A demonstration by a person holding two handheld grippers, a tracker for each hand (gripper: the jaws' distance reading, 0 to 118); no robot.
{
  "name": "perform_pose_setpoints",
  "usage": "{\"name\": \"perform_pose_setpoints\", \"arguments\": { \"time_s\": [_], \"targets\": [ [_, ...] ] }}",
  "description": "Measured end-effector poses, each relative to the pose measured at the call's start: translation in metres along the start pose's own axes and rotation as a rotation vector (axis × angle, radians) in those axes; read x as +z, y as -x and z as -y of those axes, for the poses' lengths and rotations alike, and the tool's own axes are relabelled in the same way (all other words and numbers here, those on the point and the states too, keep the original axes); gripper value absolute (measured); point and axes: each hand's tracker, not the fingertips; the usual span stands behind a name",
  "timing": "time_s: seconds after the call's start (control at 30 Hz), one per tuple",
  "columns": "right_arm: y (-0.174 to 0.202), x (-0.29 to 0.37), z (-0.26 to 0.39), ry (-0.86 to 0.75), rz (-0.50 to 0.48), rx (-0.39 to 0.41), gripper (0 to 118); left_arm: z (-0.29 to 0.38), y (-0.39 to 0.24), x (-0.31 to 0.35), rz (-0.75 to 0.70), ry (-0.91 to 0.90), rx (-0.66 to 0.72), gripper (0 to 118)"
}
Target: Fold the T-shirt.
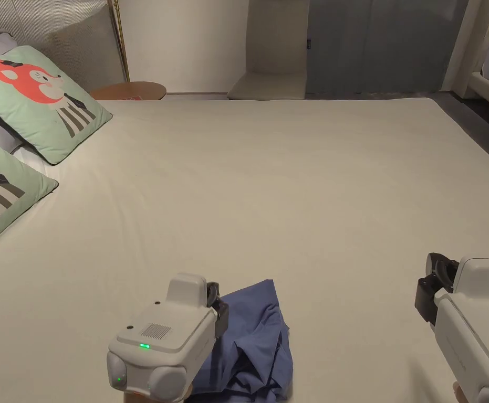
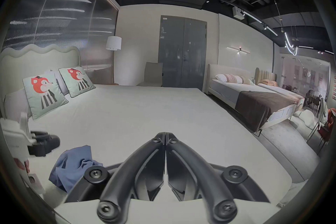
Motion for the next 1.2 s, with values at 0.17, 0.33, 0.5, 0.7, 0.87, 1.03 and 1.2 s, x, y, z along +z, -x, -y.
{"name": "perform_pose_setpoints", "arguments": {
  "time_s": [0.17,0.33,0.5,0.7,0.87,1.03,1.2],
  "targets": [
    [-0.005,0.002,-0.001,0.003,0.013,0.004,1,0.026,-0.020,-0.015,0.042,0.077,0.013,0],
    [-0.014,0.004,0.001,0.012,0.030,0.004,1,0.040,-0.058,-0.029,0.108,0.130,-0.051,0],
    [-0.024,0.007,0.004,0.019,0.049,0.006,1,0.050,-0.081,-0.049,0.144,0.163,-0.060,0],
    [-0.029,0.010,0.004,0.018,0.067,0.003,1,0.051,-0.113,-0.040,0.200,0.182,-0.145,0],
    [-0.025,0.015,0.000,0.006,0.058,0.011,1,0.030,-0.108,-0.021,0.184,0.057,-0.126,0],
    [-0.014,0.016,-0.009,-0.026,0.033,0.008,1,-0.019,-0.085,0.015,0.138,-0.084,-0.126,0],
    [0.002,0.017,-0.017,-0.069,0.002,0.001,1,-0.060,-0.051,0.043,0.034,-0.220,-0.146,0]
  ]
}}
